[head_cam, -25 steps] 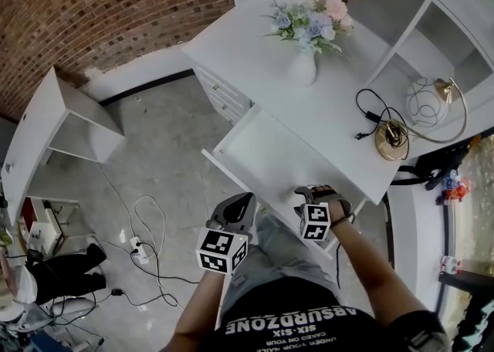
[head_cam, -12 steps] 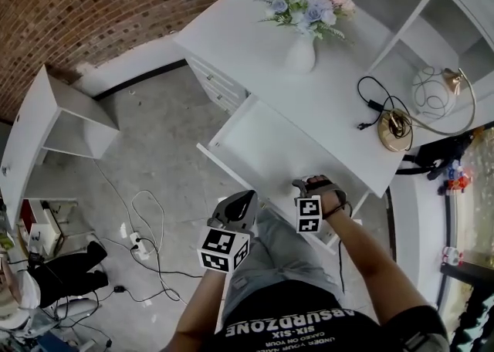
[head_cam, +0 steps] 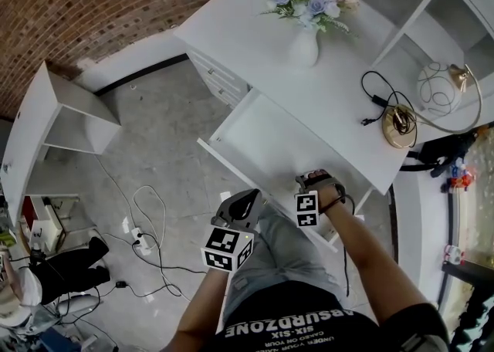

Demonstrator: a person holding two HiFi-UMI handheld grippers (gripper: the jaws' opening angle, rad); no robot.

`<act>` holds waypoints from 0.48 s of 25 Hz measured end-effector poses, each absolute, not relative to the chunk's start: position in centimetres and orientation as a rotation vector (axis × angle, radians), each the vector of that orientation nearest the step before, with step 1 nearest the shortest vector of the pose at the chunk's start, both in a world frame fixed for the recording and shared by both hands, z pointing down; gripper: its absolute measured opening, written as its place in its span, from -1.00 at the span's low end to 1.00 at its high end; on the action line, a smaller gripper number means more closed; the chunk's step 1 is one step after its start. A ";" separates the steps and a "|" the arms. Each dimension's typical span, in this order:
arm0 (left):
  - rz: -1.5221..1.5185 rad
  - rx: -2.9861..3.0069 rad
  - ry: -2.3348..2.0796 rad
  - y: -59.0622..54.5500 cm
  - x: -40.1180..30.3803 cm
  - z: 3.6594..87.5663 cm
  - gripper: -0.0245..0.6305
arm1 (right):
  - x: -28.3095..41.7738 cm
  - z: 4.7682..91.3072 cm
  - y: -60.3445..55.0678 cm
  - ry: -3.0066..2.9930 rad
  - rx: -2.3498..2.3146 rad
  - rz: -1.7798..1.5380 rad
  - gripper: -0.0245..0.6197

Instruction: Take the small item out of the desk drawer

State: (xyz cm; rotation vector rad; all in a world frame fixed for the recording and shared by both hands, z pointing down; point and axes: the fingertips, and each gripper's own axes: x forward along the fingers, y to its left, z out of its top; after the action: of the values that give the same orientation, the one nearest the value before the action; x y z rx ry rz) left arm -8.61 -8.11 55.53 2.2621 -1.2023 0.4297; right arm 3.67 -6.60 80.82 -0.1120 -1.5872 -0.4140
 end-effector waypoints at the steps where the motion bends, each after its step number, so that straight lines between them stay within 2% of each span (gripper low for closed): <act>1: 0.432 2.261 -1.201 -8.1 -8.6 55.6 -0.91 | 3.7 81.0 -6.7 -1.581 -0.113 -0.421 -0.24; 9: 0.447 2.247 -1.196 -8.0 -8.6 56.2 -0.91 | 3.5 81.7 -7.1 -1.569 -0.111 -0.441 -0.25; 12: 0.450 2.244 -1.194 -8.3 -8.6 56.3 -0.91 | 3.6 81.8 -7.2 -1.566 -0.107 -0.440 -0.37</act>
State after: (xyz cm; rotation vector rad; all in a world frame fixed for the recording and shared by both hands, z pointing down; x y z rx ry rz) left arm -8.58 -8.26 56.28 2.2438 -1.1943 0.4503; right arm 3.61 -7.21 81.80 -0.1067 -1.5659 -0.4402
